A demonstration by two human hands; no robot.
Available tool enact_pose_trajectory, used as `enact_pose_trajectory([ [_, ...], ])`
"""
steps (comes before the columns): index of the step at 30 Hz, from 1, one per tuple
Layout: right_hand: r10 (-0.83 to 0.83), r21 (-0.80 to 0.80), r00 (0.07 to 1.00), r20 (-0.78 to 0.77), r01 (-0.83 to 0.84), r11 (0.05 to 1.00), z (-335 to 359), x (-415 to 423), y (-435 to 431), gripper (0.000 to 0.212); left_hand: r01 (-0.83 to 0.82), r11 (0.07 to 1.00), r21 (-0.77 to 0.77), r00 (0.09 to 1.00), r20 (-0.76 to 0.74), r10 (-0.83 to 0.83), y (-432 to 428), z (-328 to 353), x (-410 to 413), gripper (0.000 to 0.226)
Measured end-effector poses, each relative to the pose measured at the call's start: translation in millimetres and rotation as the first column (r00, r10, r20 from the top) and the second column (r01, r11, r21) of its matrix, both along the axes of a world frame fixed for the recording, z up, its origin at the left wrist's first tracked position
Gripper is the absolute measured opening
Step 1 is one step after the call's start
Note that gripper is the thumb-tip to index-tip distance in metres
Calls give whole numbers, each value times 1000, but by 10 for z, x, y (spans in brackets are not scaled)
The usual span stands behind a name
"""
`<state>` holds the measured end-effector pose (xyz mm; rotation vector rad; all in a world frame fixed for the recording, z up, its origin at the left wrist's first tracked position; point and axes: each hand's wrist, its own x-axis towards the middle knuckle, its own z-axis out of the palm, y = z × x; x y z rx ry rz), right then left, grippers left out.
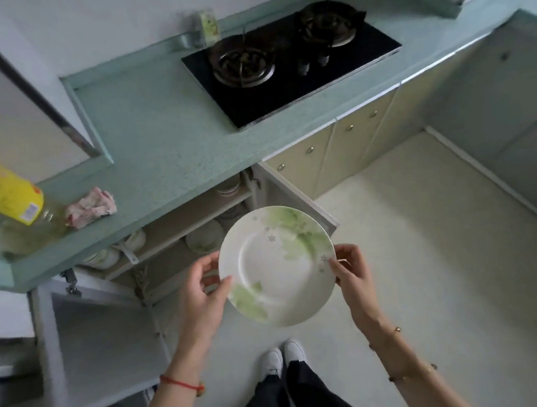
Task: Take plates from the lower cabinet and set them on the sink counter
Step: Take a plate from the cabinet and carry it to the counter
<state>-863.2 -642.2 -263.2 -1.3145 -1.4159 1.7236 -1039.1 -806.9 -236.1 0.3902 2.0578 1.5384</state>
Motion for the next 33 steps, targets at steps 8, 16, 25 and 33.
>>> enact_pose_trajectory([
  [8,-336,12,940,-57,337,941,312,836,-124,11,325,944,58,942,74,-329,519,304,376,43],
  [16,-625,18,778,-60,627,779,524,1555,64,9,578,814,57,811,62,-581,1411,355,881,42],
  [25,-739,20,663,-121,746,666,642,2331,962,13,686,723,84,722,47,-691,2747,441,1658,41],
  [33,-741,72,661,-121,750,657,827,2974,2109,10,664,731,158,735,42,-677,3925,594,2298,41],
])
